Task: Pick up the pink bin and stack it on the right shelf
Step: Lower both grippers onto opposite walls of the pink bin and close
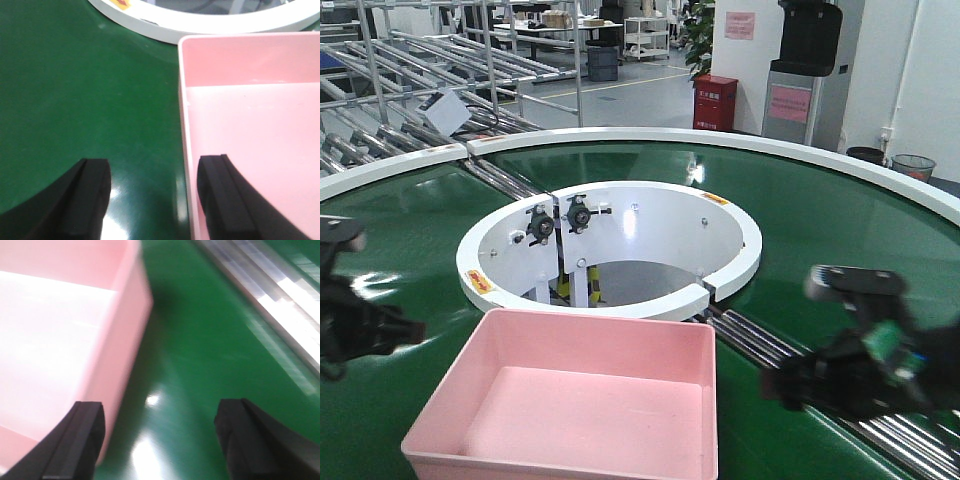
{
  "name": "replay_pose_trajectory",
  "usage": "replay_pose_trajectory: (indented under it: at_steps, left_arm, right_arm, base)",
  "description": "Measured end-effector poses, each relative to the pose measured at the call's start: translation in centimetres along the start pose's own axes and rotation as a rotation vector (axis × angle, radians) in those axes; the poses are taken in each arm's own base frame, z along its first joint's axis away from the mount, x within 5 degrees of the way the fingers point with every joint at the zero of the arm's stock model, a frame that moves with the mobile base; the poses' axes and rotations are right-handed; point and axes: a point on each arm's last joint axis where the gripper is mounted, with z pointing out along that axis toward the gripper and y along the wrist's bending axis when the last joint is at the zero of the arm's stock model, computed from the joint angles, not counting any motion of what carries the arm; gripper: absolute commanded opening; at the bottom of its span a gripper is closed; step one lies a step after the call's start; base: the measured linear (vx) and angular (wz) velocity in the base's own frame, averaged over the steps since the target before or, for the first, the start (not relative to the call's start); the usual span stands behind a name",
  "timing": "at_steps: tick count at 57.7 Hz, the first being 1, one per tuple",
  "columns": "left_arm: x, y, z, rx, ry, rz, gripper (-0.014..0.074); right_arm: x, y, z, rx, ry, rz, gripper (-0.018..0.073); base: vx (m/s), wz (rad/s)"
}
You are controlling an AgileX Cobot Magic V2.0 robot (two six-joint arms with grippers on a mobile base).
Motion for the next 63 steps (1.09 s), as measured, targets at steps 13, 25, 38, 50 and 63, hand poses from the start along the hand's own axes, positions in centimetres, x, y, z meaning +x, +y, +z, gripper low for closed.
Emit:
replay_pose_trajectory:
  at_steps: [13,25,38,50,63]
  left_arm:
    - [-2.9,0.2,6.8,0.074,0.177,-0.012,0.0511]
    - [-3.4,0.3,11.2,0.113,0.240,-0.042,0.0511]
    - [-1.6,0.2,14.4,0.156,0.307,-0.077,0.0511]
    - [-0.4,-0.2,16.2,0.211,0.356,-0.100,0.0452]
    - [-0.3,-0.4,16.0,0.230,0.376,-0.104,0.0066]
  right_arm:
    - [-3.0,2.6,6.6,-0.034,0.078,0.086,0.0519]
    - [-4.4,3.7,11.4,-0.025,0.148,0.134,0.0519]
    - [-3.7,3.1,14.9,0.040,0.276,0.118,0.0477]
    - [-3.4,2.9,15.3,0.060,0.309,0.123,0.0307]
    - [-3.4,3.2,15.2,0.033,0.330,0.170,0.0025]
  base:
    - [0.00,0.00]
    - [0.00,0.00]
    - [0.00,0.00]
    - [0.00,0.00]
    - [0.00,0.00]
